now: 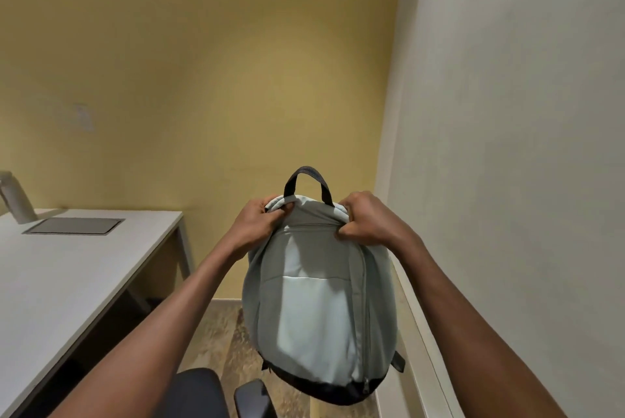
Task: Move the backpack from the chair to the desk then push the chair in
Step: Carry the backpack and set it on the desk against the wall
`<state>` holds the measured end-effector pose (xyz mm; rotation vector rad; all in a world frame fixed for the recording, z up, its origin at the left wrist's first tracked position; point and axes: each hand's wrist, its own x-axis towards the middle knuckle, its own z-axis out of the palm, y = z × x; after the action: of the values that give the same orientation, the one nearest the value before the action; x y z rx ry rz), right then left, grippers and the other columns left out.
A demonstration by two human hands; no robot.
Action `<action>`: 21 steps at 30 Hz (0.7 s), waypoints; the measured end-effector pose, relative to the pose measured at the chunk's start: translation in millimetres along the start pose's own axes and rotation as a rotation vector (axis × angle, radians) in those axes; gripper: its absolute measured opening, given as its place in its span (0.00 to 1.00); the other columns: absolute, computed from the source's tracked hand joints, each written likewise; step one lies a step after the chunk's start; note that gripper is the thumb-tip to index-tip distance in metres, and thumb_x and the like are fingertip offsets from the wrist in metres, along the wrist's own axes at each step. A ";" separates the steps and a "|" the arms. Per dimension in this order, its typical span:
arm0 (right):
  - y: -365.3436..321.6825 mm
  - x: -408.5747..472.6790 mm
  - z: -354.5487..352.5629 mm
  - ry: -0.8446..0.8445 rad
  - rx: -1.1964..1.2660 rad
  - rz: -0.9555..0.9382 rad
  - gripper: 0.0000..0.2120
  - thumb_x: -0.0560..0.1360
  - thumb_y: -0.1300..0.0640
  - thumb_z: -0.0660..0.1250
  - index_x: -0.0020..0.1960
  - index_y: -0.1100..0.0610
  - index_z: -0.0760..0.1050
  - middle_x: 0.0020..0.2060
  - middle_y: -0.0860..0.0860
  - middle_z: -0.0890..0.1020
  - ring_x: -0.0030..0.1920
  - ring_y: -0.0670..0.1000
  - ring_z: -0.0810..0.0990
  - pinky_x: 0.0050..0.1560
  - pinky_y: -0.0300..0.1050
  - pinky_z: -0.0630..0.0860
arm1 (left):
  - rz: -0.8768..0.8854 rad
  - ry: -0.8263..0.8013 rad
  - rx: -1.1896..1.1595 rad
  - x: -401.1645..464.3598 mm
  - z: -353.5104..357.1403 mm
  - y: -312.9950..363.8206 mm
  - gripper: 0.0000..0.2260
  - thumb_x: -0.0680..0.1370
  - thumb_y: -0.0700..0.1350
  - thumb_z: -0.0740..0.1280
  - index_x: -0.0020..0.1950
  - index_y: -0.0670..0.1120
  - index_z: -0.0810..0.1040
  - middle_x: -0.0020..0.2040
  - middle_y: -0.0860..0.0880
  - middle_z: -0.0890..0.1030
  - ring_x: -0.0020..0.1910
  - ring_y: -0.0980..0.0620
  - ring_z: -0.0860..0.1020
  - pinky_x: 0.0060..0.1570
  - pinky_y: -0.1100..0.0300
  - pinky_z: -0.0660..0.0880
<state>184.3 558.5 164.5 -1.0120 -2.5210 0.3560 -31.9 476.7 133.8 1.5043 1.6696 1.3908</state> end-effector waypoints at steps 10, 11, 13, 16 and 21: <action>44.4 152.0 11.4 -0.123 0.145 -0.146 0.11 0.62 0.61 0.73 0.36 0.65 0.73 0.28 0.52 0.71 0.29 0.50 0.68 0.29 0.45 0.62 | -0.012 0.317 -0.076 90.3 -24.5 -26.6 0.04 0.77 0.46 0.73 0.50 0.50 0.85 0.44 0.53 0.87 0.42 0.60 0.82 0.42 0.68 0.76; 45.7 162.8 13.8 -0.138 0.154 -0.162 0.10 0.62 0.61 0.73 0.36 0.64 0.74 0.28 0.52 0.72 0.29 0.50 0.68 0.29 0.45 0.62 | -0.011 0.336 -0.068 96.1 -26.5 -28.4 0.04 0.76 0.46 0.73 0.50 0.50 0.85 0.43 0.54 0.87 0.42 0.61 0.82 0.40 0.70 0.75; 47.1 181.5 18.7 -0.163 0.170 -0.193 0.10 0.62 0.61 0.74 0.35 0.63 0.73 0.28 0.51 0.72 0.28 0.50 0.68 0.29 0.44 0.62 | -0.011 0.377 -0.066 106.0 -31.1 -33.5 0.04 0.76 0.45 0.73 0.50 0.49 0.85 0.43 0.54 0.87 0.41 0.62 0.82 0.39 0.70 0.75; 41.9 204.2 25.2 -0.183 0.190 -0.223 0.09 0.62 0.62 0.73 0.34 0.62 0.72 0.27 0.51 0.70 0.28 0.49 0.67 0.28 0.44 0.62 | -0.018 0.416 -0.126 115.7 -38.7 -38.1 0.04 0.77 0.43 0.72 0.51 0.46 0.85 0.41 0.54 0.87 0.40 0.61 0.82 0.38 0.70 0.75; 22.7 238.3 44.4 -0.144 0.127 -0.278 0.09 0.63 0.62 0.71 0.34 0.62 0.71 0.28 0.53 0.71 0.29 0.52 0.68 0.28 0.45 0.61 | -0.046 0.513 -0.143 124.4 -60.5 -54.6 0.03 0.77 0.43 0.73 0.47 0.52 0.85 0.41 0.56 0.87 0.41 0.61 0.82 0.44 0.67 0.79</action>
<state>21.0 738.3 180.4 -0.5969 -2.6817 0.5134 -140.9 577.7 139.0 1.0768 1.8261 1.9408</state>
